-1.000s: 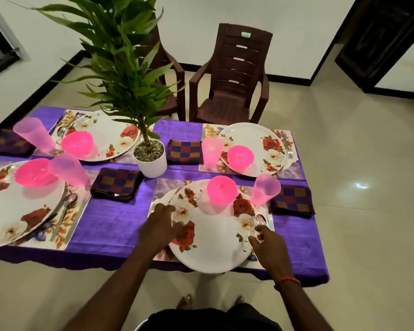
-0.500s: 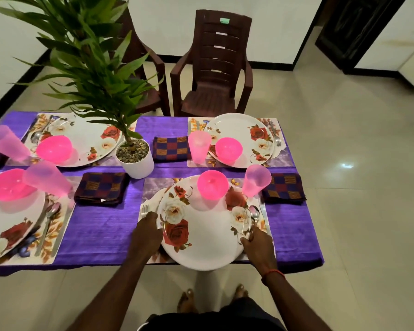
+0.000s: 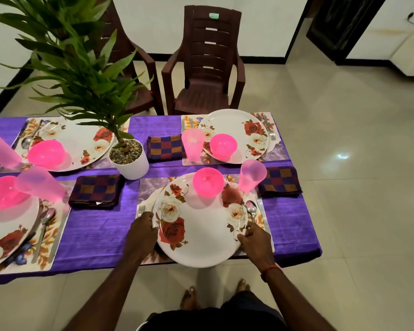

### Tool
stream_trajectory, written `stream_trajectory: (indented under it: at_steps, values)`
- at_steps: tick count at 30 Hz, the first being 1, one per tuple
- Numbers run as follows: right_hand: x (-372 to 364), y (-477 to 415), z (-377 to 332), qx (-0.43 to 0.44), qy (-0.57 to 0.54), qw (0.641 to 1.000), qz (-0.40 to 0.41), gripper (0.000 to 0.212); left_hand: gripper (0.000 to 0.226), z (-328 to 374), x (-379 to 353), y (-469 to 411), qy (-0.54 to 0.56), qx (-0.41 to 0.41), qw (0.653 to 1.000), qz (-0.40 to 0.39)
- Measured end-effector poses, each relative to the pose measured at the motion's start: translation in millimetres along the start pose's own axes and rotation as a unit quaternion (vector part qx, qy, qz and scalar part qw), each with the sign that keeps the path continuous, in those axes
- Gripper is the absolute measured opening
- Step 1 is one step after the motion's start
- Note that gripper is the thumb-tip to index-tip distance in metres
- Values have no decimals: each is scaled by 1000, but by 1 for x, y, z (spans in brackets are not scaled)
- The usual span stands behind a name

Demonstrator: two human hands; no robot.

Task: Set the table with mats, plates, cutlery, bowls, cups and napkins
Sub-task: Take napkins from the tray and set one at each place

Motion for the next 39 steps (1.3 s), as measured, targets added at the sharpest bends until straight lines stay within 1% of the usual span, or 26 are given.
stream_trajectory:
  at_steps: [3,7,9,11,13,15,19,24,26,29,32,37,39]
  values:
    - [-2,-2,2,11,0,1000,-4,26,41,-3,-1,-1,7,2,1000,1]
    - [-1,-5,2,19,15,1000,-7,27,40,-9,-1,-3,5,-5,1000,3]
    - [7,-8,5,15,24,999,23,32,34,-13,5,-4,11,-8,1000,18]
    - [18,-11,8,30,46,996,71,33,29,-22,14,-6,19,-2,999,45]
    - [25,-16,13,54,111,987,99,30,21,-36,24,-8,18,8,997,75]
    - [26,-22,23,73,165,979,91,25,19,-49,31,-9,19,33,996,84]
    - [12,-29,33,104,232,965,57,13,24,-61,29,-9,-3,55,997,62]
    - [5,-26,21,112,226,966,52,7,17,-64,21,-6,-23,58,997,53]
    - [5,-27,18,115,228,965,51,8,16,-64,18,-8,-34,45,997,51]
    - [4,-30,15,120,220,967,54,13,9,-62,17,-9,-53,6,997,51]
    - [2,-32,15,120,224,966,52,15,12,-57,17,-10,-60,-24,997,50]
    - [3,-35,15,115,210,969,57,13,36,-64,14,-17,-87,-38,995,23]
    - [3,-37,14,116,206,970,58,13,36,-64,13,-20,-106,-48,993,17]
Point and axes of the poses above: each hand's wrist, its own y-axis away from the middle knuckle, its own x-axis out of the back of the hand, z = x × y, the point moved 4 cm from there along -y, towards the middle knuckle, and after that the axes turned 7 degrees about z, right-handed, at the moved point
